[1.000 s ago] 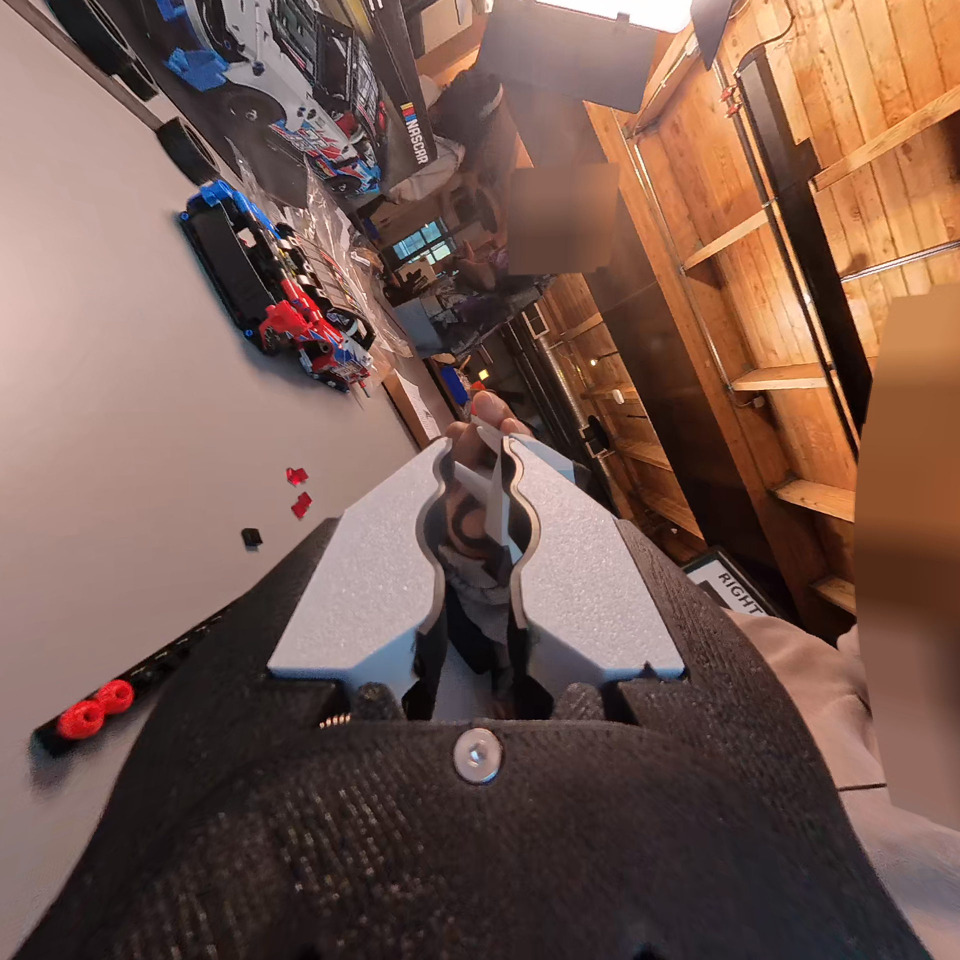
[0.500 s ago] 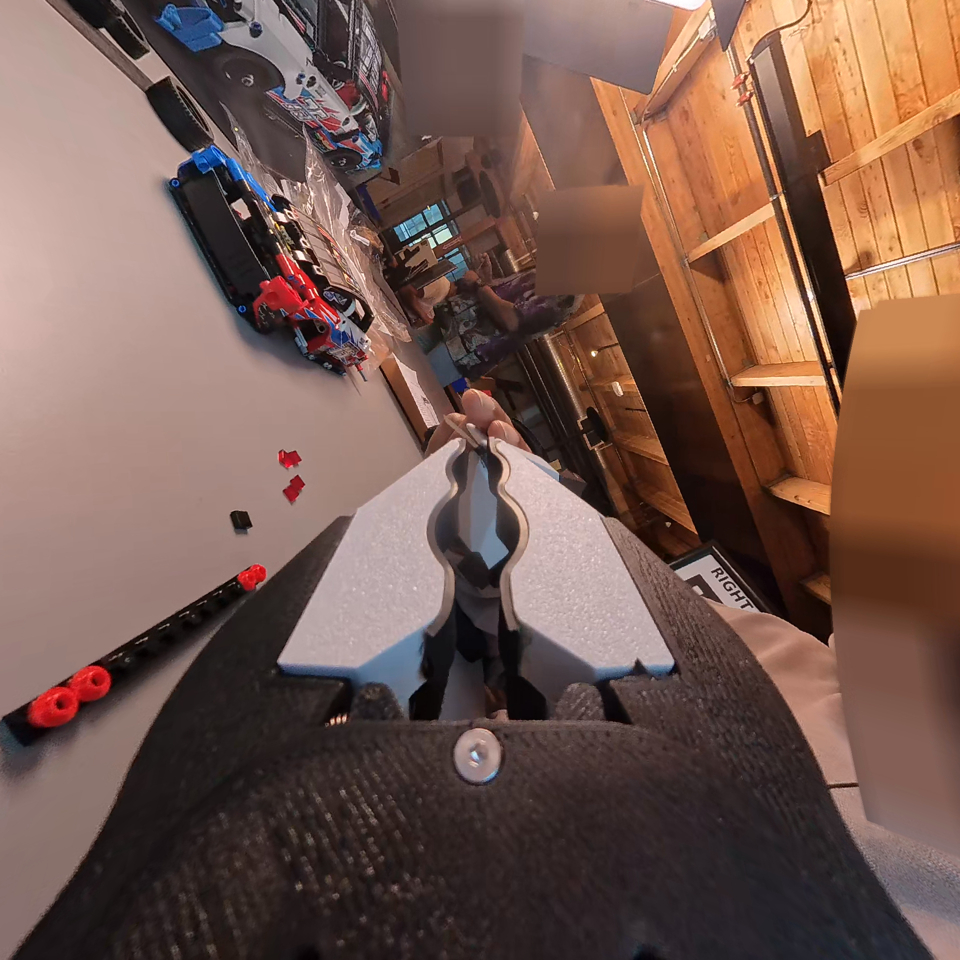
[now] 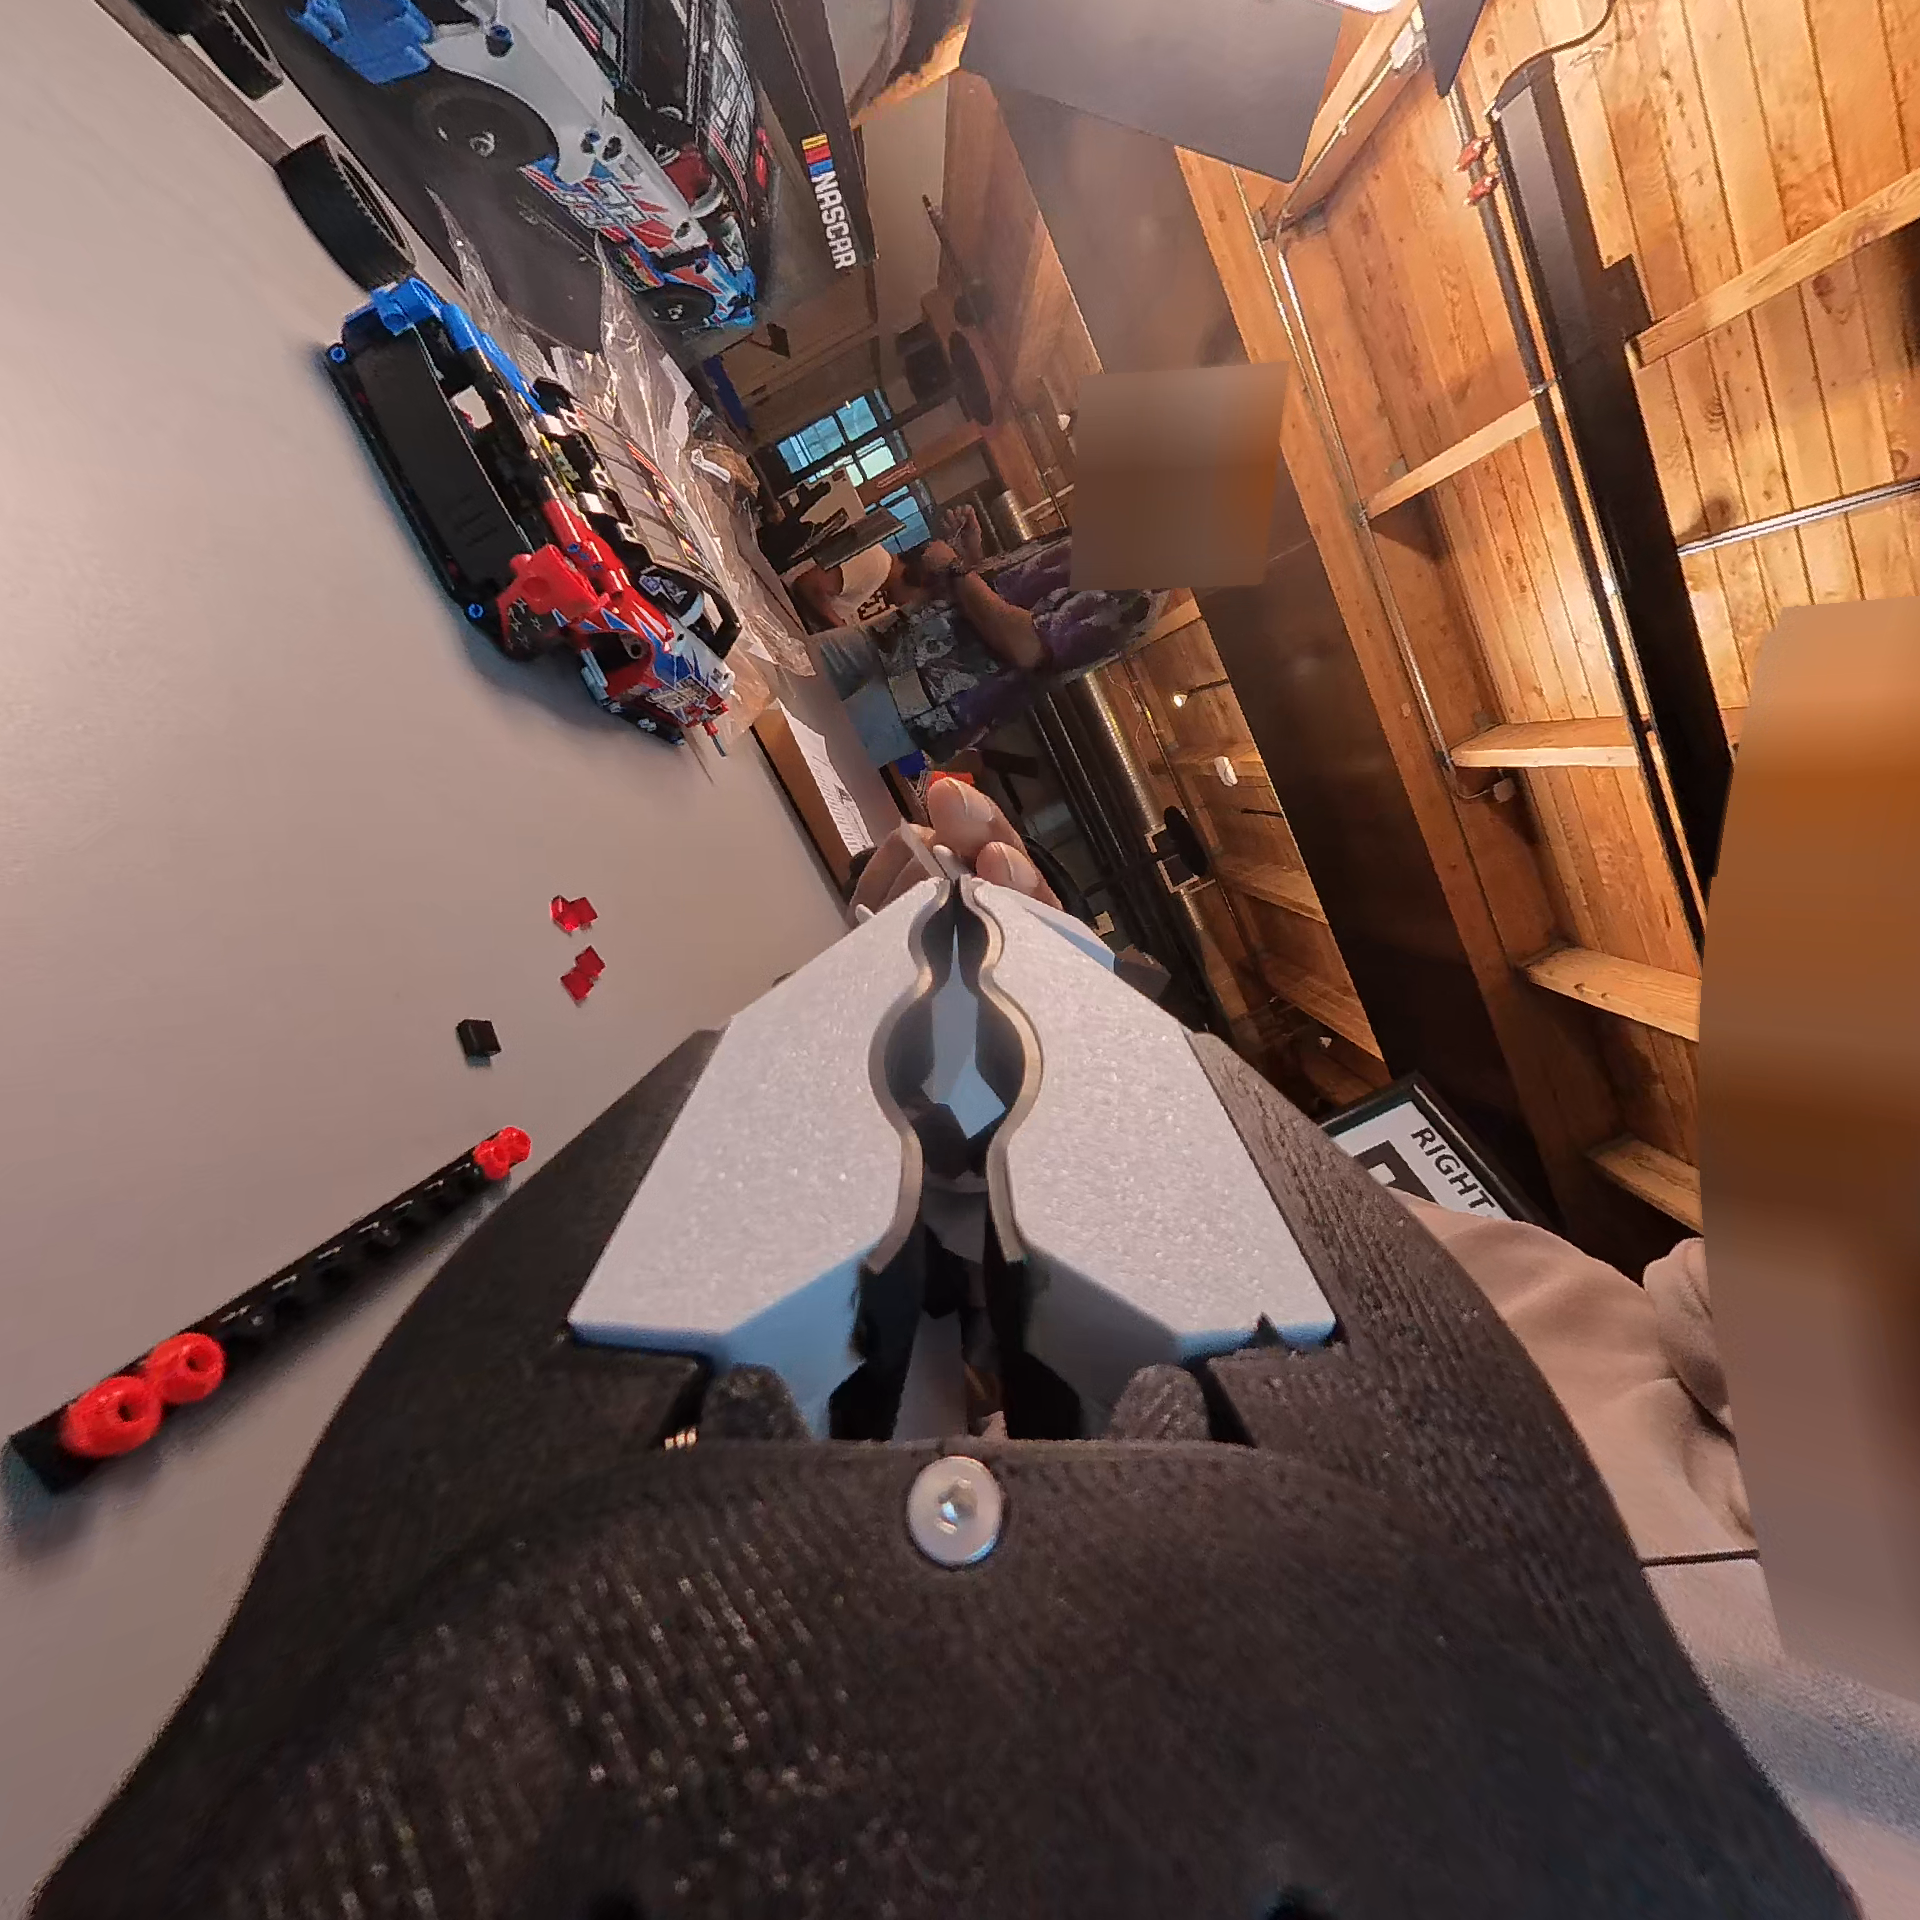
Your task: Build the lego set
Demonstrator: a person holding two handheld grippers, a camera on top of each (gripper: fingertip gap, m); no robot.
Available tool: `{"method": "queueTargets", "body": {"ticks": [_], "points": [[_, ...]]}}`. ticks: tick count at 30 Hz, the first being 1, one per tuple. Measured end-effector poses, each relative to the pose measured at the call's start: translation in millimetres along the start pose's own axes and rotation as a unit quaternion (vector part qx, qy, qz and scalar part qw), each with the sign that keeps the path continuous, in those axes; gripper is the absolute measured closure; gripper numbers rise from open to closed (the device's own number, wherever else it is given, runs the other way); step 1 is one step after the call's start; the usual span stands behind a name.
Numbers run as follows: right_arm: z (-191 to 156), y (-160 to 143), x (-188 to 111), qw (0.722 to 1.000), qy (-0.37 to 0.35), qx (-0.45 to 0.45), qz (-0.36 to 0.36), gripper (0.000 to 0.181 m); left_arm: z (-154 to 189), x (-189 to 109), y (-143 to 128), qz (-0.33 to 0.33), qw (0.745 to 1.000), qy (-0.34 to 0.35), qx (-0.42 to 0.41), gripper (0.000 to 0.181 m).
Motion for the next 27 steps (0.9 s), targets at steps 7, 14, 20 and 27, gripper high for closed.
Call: {"method": "queueTargets", "body": {"ticks": [7,14,20,27], "points": [[-0.5,-0.8,0.8,1.0,-0.007,-0.007,-0.004,0.175,1.1,-3.2,4.8,-0.002,1.0,0.009,0.028,0.181],[2.7,0.1,-0.5,1.0,-0.016,-0.006,-0.001,0.173,-3.5,-6.4,7.2,0.0,0.999,0.032,0.022,0.181],[1.4,-1.3,0.7,1.0,-0.013,-0.01,-0.005,0.172,-4.2,-5.0,4.5,-0.001,1.0,0.024,0.001,0.17],[-0.3,-1.6,2.0,1.0,-0.009,-0.012,-0.007,0.172,-5.9,-1.3,-0.5,-0.01,1.0,0.026,-0.006,0.175]]}}
Point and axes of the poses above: each gripper's, where its closed fingertips meet, x out along the fingers, y out of its top, z = x × y across the jaws, the point moved 6 cm from there along -x, back along the fingers, and after that the axes turned 2 degrees about x, right-handed, at the moved point
